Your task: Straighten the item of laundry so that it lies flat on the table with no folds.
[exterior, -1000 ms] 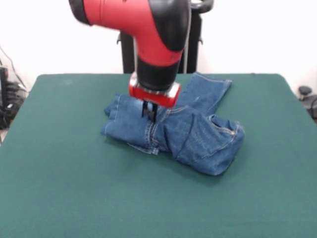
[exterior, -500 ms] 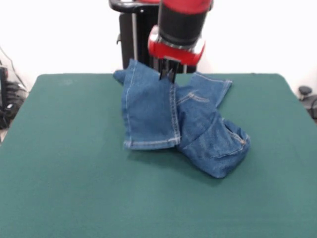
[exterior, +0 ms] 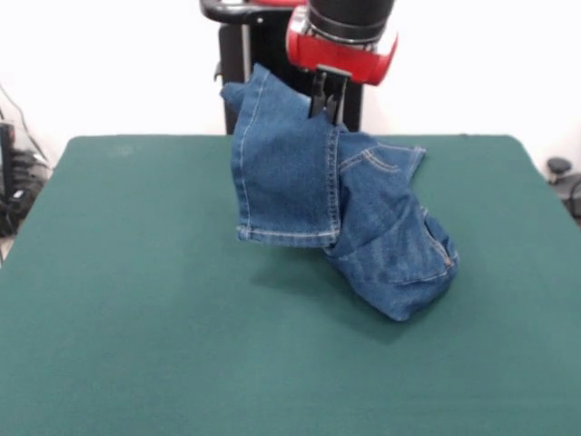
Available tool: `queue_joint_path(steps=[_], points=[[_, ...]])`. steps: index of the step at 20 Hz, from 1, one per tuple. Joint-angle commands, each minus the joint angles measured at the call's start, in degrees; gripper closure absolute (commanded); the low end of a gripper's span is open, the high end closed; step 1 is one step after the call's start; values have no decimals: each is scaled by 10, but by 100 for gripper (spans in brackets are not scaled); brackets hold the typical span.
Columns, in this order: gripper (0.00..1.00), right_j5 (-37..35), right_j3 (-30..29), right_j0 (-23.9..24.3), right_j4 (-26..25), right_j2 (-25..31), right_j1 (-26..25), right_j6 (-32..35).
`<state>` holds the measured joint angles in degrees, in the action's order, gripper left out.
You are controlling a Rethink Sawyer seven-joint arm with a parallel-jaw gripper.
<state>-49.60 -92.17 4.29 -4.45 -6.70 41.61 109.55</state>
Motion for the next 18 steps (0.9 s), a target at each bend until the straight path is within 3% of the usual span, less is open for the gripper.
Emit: queue_joint_path(steps=[1,9,15,18], points=[[100,-67,-52,-22,27,17,8,95],[100,-81,-62,-24,33,12,25,100],[100,-259,5,-52,25,-10,81,119],[100,-312,35,-56,18,-11,90,124]])
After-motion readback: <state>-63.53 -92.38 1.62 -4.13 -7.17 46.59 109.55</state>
